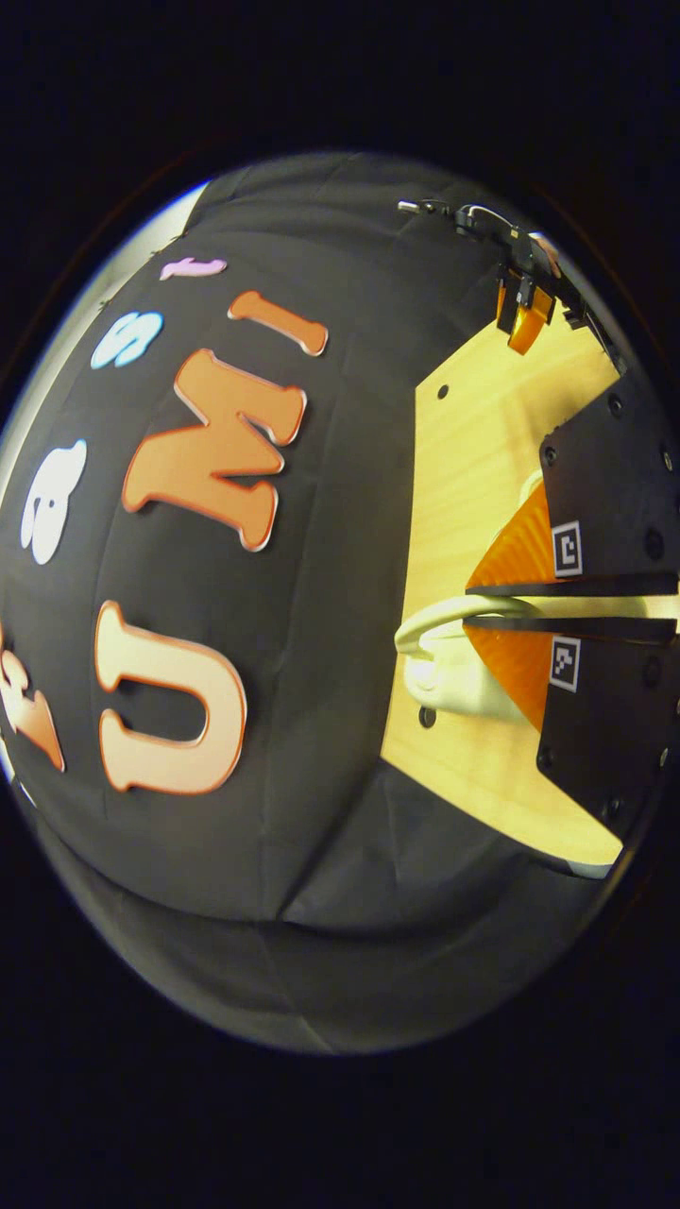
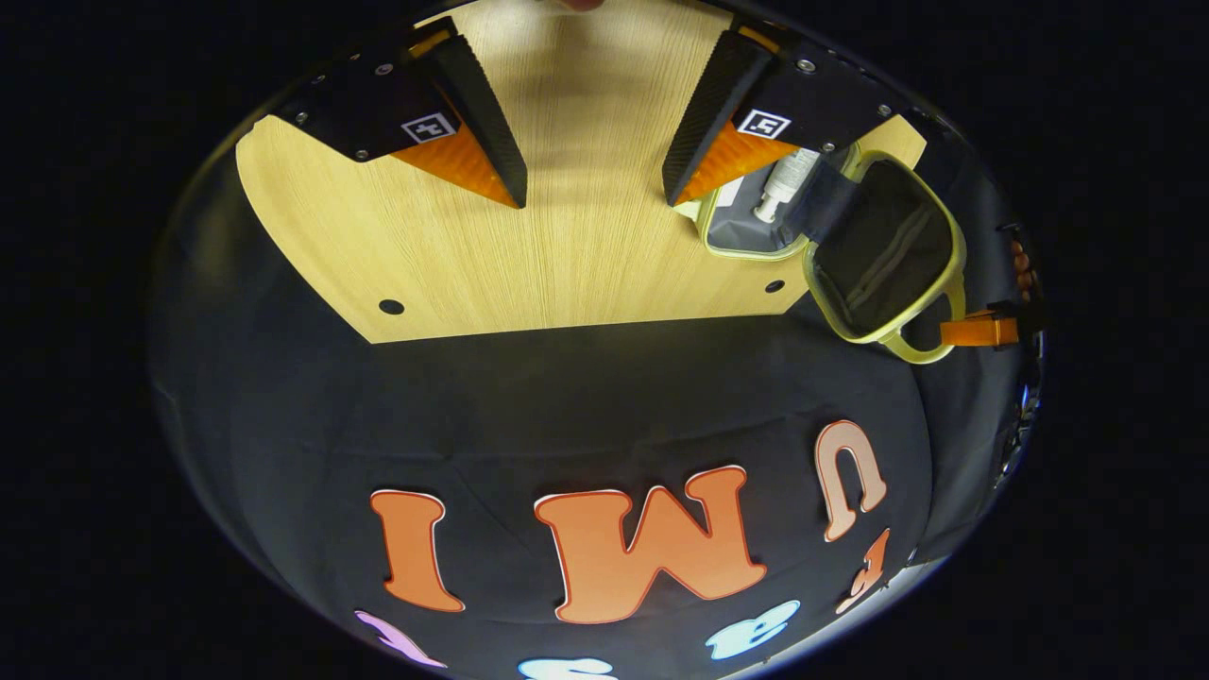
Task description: First open the suitcase, pack the skin care products into it, and then close the suitcase.
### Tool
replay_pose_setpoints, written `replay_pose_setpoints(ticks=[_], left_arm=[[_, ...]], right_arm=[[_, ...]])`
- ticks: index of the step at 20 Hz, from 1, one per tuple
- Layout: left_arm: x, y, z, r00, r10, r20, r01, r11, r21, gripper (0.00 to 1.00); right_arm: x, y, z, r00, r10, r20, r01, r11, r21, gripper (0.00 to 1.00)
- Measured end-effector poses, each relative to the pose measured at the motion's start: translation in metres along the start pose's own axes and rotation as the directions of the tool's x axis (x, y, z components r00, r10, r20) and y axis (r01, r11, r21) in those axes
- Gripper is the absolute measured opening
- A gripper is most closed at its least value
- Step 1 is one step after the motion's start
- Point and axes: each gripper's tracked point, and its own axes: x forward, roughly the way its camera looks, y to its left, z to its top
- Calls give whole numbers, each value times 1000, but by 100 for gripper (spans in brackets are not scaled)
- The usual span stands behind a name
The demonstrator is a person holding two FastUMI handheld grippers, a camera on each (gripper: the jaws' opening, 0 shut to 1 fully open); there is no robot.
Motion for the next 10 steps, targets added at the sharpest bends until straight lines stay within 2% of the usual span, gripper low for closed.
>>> replay_pose_setpoints(ticks=[2,5,10], left_arm=[[13,-33,-11,999,-45,-28,46,998,34,9],[28,-72,-26,992,-110,-70,112,993,30,9],[64,-119,-71,969,-183,-168,191,981,34,9]], right_arm=[[-1,-6,-6,1000,1,-16,-1,1000,4,93],[-2,-18,-10,1000,-9,-20,9,1000,28,93],[-2,-42,-17,999,-32,-27,33,998,44,93]])
